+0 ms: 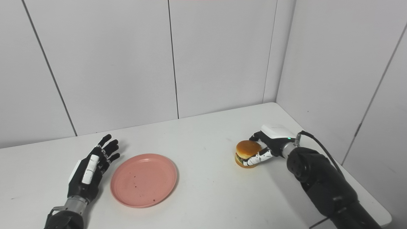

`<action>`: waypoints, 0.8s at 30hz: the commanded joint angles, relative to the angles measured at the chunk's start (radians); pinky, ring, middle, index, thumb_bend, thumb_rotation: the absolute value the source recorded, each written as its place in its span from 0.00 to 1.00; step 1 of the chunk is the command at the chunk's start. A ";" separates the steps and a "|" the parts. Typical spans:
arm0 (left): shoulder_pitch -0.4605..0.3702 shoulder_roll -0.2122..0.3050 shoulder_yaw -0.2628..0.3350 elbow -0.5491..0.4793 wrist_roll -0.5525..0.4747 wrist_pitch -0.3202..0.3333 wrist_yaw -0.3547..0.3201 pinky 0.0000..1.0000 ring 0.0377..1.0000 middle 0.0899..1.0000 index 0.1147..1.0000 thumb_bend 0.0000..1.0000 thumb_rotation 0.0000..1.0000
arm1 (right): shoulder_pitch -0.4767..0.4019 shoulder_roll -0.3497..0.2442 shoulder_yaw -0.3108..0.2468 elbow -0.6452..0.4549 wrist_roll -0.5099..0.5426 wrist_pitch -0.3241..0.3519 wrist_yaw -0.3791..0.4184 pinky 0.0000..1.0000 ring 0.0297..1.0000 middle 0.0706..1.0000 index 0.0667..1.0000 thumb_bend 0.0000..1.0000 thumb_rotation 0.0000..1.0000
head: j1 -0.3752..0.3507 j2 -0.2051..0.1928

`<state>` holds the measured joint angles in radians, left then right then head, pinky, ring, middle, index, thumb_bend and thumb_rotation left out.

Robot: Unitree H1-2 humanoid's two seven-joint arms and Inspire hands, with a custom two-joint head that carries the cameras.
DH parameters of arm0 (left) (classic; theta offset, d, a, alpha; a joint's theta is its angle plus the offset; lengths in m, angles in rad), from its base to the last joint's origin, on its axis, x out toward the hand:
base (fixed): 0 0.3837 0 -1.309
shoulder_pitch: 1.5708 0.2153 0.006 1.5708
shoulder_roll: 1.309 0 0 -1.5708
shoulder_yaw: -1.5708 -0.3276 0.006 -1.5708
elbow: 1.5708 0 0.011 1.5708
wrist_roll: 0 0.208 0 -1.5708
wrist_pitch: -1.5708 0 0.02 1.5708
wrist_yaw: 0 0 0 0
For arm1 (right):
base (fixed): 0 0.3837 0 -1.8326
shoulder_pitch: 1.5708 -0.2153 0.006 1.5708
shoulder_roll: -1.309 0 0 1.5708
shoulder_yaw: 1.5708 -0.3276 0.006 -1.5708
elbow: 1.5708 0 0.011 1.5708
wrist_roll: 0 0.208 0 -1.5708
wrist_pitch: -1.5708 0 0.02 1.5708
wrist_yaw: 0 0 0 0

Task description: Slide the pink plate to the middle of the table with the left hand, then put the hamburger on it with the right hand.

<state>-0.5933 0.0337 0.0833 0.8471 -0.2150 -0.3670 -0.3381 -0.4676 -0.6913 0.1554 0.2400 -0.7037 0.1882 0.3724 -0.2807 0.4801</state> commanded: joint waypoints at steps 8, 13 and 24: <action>0.084 0.008 0.001 0.026 -0.010 0.022 -0.015 0.86 0.90 0.86 0.86 0.95 0.76 | -0.041 -0.012 -0.031 -0.003 0.047 -0.034 -0.095 0.34 0.38 0.43 0.52 0.61 0.26 | -0.002 0.009; 0.084 0.008 0.004 0.022 -0.013 0.034 -0.016 0.87 0.90 0.86 0.86 0.95 0.75 | -0.038 -0.008 -0.027 -0.011 0.045 -0.027 -0.121 0.36 0.41 0.46 0.46 0.51 0.16 | -0.002 0.009; 0.090 0.013 -0.013 0.018 0.008 0.028 -0.012 0.86 0.90 0.86 0.87 0.95 0.77 | -0.028 -0.015 -0.022 -0.032 0.056 -0.032 -0.128 0.32 0.36 0.41 0.45 0.51 0.16 | -0.003 0.014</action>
<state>-0.5852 0.0386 0.0730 0.8308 -0.2116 -0.3344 -0.3420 -0.4631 -0.6758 0.1442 0.2398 -0.6490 0.1833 0.2670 -0.2853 0.4924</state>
